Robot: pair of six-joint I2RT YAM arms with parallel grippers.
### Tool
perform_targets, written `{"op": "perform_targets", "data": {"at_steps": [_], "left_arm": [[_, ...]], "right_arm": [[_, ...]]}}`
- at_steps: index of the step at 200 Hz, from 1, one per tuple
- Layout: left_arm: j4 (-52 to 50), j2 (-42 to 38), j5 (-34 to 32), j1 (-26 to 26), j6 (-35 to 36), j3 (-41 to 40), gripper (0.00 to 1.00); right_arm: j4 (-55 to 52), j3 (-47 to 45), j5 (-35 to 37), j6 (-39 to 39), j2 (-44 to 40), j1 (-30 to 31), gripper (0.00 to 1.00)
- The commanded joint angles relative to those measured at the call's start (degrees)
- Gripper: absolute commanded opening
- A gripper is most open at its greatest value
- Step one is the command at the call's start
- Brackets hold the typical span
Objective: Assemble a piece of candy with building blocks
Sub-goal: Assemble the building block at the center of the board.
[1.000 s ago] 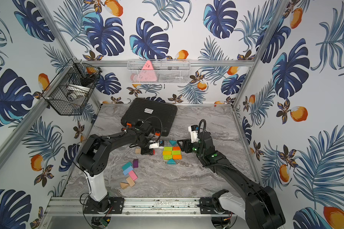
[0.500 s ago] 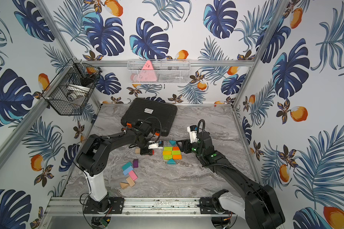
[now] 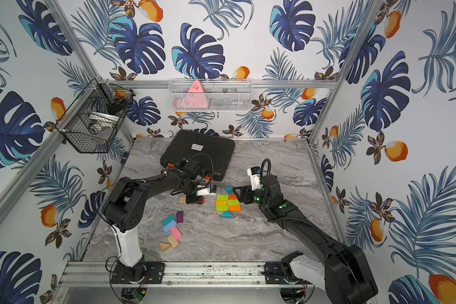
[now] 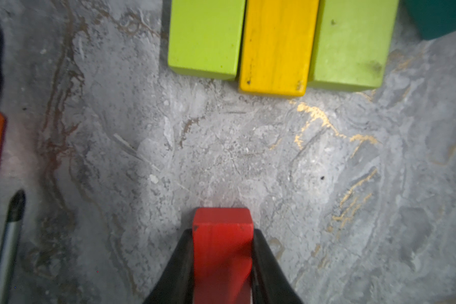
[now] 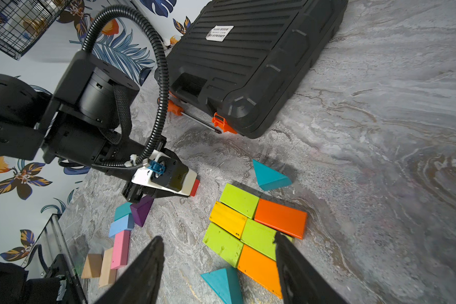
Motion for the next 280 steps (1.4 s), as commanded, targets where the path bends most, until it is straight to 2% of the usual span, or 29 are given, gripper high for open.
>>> {"op": "perform_targets", "data": {"at_steps": [1,111,178,230,239,243,253,280], "left_arm": [[-1.23,0.01,-2.67,0.21,1.39,-1.25,0.14],[-0.91,-0.61,-3.64,1.8,1.58,-2.69,0.11],[-1.82,0.62,-3.36,1.88,1.37,-1.95,0.14],[-0.46,-1.59,-3.37,1.89,1.17,-3.57,0.39],[0.39,-2.5,-3.38,1.88,0.72,-3.93,0.48],[0.66,-2.95,-3.25,1.88,0.62,-4.1,0.58],[1.5,-4.37,-2.64,1.88,0.6,-4.62,0.74],[4.71,-9.03,-2.23,1.9,-0.32,-6.33,0.92]], "right_arm": [[0.8,0.27,-0.15,-0.62,-0.17,0.09,0.69],[-0.5,0.46,1.54,-2.57,-0.5,2.92,0.69],[-1.14,0.54,2.72,-3.36,-0.81,4.06,0.69],[-1.29,0.64,3.24,-3.62,-0.86,4.23,0.7],[-1.34,0.65,3.36,-3.64,-0.9,4.29,0.7],[-1.33,0.6,3.43,-3.7,-0.97,4.3,0.7],[-1.37,0.53,3.6,-3.71,-1.14,4.29,0.7],[-1.5,0.54,4.04,-3.88,-1.31,4.32,0.71]]}}
